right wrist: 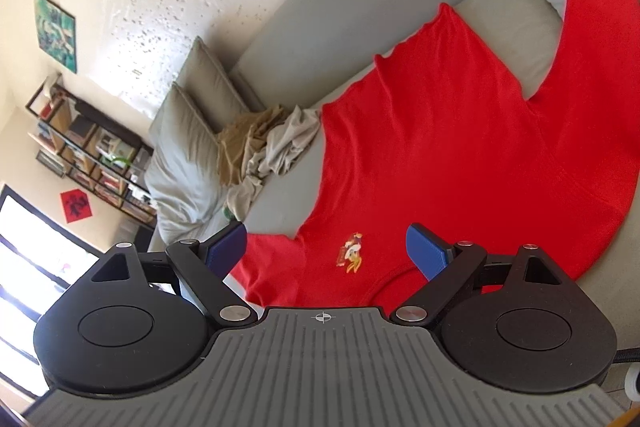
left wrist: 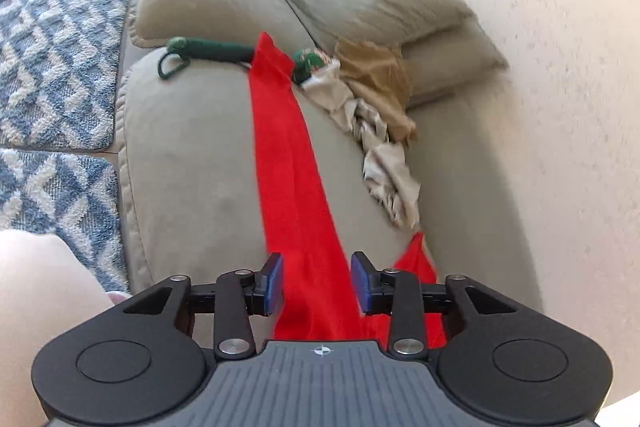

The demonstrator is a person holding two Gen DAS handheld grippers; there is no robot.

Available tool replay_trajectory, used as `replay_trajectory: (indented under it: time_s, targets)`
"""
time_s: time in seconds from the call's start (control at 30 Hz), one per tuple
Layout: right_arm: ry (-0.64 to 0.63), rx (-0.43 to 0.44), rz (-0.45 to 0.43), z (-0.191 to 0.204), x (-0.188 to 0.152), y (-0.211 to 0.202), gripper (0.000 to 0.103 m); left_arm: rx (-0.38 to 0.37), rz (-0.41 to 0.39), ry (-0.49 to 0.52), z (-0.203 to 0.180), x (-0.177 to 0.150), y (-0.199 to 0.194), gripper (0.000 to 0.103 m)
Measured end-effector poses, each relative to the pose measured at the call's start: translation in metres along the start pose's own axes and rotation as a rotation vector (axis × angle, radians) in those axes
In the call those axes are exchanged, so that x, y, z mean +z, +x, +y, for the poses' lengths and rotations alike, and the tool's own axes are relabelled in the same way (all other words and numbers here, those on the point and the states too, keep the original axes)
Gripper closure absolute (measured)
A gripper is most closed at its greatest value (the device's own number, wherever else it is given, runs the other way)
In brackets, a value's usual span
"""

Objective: Fold clothes

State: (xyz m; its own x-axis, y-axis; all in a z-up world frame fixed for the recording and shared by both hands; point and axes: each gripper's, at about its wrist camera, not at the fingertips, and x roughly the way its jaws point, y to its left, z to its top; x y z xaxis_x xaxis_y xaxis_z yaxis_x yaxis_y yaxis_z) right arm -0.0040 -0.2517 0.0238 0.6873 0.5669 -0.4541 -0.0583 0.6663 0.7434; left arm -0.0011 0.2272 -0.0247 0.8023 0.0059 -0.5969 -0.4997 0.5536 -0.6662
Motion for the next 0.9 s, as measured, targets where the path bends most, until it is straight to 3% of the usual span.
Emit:
replay_trajectory:
  time_s: [0.13, 0.27, 0.33, 0.37, 0.4, 0.47, 0.53, 0.63, 0.67, 0.73, 0.77, 0.8, 0.83, 0.9]
  targets:
    - [-0.031, -0.008, -0.001, 0.005, -0.002, -0.004, 0.012, 0.102, 0.076, 0.149, -0.01, -0.048, 0.03, 0.062]
    - [-0.022, -0.028, -0.019, -0.002, -0.003, -0.014, 0.012, 0.051, 0.084, 0.122, 0.008, -0.072, 0.056, 0.064]
    - [0.0, -0.035, -0.024, -0.009, -0.002, -0.018, 0.012, 0.039, 0.064, 0.16, 0.006, -0.076, 0.049, 0.079]
    - [0.013, -0.037, -0.025, -0.012, -0.002, -0.019, 0.012, 0.034, 0.054, 0.181, 0.004, -0.077, 0.045, 0.102]
    - [0.024, -0.039, -0.027, -0.016, -0.002, -0.021, 0.012, 0.026, 0.051, 0.192, 0.0, -0.077, 0.039, 0.103]
    - [0.041, -0.056, -0.036, -0.023, -0.001, -0.023, 0.012, 0.06, 0.023, 0.236, -0.008, -0.077, 0.025, 0.103]
    - [0.058, -0.082, -0.046, -0.031, 0.0, -0.026, 0.012, 0.142, 0.012, 0.291, -0.016, -0.081, 0.015, 0.103]
    - [0.092, -0.171, -0.05, -0.046, 0.002, -0.029, 0.012, 0.365, 0.053, 0.407, -0.025, -0.091, 0.019, 0.103]
    - [0.098, -0.217, -0.042, -0.052, 0.003, -0.028, 0.012, 0.408, 0.064, 0.422, -0.025, -0.093, 0.02, 0.103]
    - [0.086, -0.305, -0.016, -0.062, 0.002, -0.026, 0.013, 0.393, 0.059, 0.439, -0.029, -0.098, 0.012, 0.097]
    - [0.07, -0.347, 0.002, -0.066, 0.001, -0.023, 0.015, 0.382, 0.055, 0.447, -0.032, -0.101, 0.008, 0.089]
    - [0.05, -0.386, 0.021, -0.069, -0.001, -0.02, 0.027, 0.344, 0.038, 0.501, -0.04, -0.108, 0.004, 0.084]
    - [-0.002, -0.411, 0.042, -0.069, -0.003, -0.015, 0.059, 0.301, 0.018, 0.564, -0.05, -0.117, 0.0, 0.082]
    - [-0.112, -0.447, 0.063, -0.067, -0.01, -0.001, 0.092, 0.2, 0.012, 0.704, -0.07, -0.137, 0.002, 0.081]
